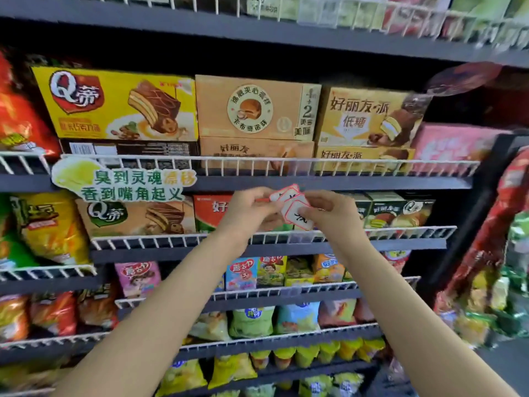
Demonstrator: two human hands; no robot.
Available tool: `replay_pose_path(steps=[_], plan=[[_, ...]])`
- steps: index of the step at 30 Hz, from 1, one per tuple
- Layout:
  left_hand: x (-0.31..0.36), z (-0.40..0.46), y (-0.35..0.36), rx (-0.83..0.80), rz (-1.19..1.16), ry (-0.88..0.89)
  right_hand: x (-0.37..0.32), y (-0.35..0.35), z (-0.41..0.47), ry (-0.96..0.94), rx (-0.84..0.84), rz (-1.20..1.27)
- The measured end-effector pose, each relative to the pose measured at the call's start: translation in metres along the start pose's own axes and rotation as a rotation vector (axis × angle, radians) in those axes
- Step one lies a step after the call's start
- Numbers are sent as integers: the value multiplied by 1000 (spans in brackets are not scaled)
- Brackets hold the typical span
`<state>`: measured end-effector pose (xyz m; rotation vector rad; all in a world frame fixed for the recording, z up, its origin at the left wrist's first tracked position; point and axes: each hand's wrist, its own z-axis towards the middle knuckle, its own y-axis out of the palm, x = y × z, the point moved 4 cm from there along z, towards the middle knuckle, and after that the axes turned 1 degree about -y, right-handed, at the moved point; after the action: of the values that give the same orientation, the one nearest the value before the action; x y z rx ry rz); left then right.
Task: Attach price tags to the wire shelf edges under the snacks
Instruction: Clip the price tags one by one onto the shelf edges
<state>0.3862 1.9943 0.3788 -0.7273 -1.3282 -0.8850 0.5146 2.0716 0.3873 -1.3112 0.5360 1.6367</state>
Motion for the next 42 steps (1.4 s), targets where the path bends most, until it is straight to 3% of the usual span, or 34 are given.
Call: replay_pose_path(steps=[7,12,21,28,31,36,39,42], plan=[[-42,-2,38,175,168,-13,60,-28,7,85,-108,-15],[-69,-10,52,217,57,-105,94,-38,6,245,-218,89],[-100,-13,50,322,-79,-170,115,-46,7,221,-291,74],[-149,-4,44,429,60,-200,165,-40,3,312,-300,7],[-188,0,37,468,178,-280,203,-39,3,304,-294,-167],[-253,6,35,455,260,-483,265,-26,11,266,-325,-354],[-278,17,44,327,308,-550,289,-13,17,251,-335,-445],[-294,26,55,182,297,-589,300,-2,22,112,-337,-634]])
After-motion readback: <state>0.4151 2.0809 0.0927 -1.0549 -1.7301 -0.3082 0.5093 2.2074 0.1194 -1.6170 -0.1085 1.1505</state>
